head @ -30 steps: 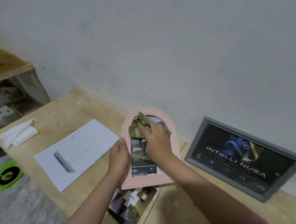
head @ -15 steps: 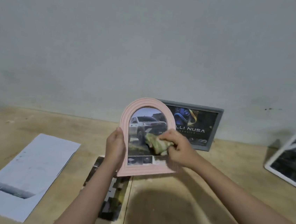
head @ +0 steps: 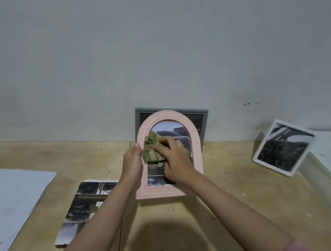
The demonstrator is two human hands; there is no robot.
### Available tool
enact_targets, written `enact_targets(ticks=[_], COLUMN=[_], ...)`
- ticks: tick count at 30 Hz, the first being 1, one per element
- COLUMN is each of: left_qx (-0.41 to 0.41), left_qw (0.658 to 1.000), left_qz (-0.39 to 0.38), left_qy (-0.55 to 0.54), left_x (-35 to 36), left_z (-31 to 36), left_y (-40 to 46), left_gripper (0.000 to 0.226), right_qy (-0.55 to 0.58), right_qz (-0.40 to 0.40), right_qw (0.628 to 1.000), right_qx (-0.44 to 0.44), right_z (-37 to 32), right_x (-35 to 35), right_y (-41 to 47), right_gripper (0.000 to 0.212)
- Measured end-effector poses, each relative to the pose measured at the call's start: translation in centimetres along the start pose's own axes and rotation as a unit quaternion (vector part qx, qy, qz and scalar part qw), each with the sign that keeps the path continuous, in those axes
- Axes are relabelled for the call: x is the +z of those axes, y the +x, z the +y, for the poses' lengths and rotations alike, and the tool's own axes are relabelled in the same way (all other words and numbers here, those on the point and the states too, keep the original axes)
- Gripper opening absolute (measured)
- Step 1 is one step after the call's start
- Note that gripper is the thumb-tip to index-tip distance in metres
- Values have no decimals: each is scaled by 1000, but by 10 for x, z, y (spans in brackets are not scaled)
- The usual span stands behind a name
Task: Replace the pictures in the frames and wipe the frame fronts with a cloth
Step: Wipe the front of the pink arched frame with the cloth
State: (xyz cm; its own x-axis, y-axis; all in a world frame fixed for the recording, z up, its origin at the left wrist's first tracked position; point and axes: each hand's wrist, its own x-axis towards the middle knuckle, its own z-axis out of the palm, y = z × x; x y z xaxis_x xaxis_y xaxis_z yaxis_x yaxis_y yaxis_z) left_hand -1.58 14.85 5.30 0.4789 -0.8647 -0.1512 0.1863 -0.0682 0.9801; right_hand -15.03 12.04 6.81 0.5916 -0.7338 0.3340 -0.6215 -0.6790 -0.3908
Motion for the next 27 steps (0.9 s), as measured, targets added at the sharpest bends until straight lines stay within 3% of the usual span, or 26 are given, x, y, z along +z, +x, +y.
enact_targets(ticks=[7,14,16,17,19,21,23,27], left_qx=[36,-14,5,15,32,52,68,77], left_qw=[997,995,993,991,989,987,984,989], left_qz=[38,66,63,66,67,61,53,60], left_qy=[57,69,101,113,130,138,155,115], left_x=[29,60,72,80,97,116,139,175], left_z=[7,-17,-16,-16,-15,-17,-18,-24], left_y=[-21,-33,-41,-46,-57,-69,-81,-101], left_gripper=[39,44,47,46,44,41,39,34], right_qy=[12,-35,12,52,87,72,37,-69], right_qz=[-137,-239,-178,-109,43,132,128,9], right_qw=[988,969,984,992,995,988,988,983], right_qx=[-64,-54,4,26,14,-26,-83,-168], right_z=[26,90,112,122,134,133,127,141], right_x=[-12,-73,-101,-114,-131,-133,-125,-105], right_y=[-62,-66,-64,-62,-53,-42,-38,-44], right_gripper=[62,52,55,57,61,66,71,79])
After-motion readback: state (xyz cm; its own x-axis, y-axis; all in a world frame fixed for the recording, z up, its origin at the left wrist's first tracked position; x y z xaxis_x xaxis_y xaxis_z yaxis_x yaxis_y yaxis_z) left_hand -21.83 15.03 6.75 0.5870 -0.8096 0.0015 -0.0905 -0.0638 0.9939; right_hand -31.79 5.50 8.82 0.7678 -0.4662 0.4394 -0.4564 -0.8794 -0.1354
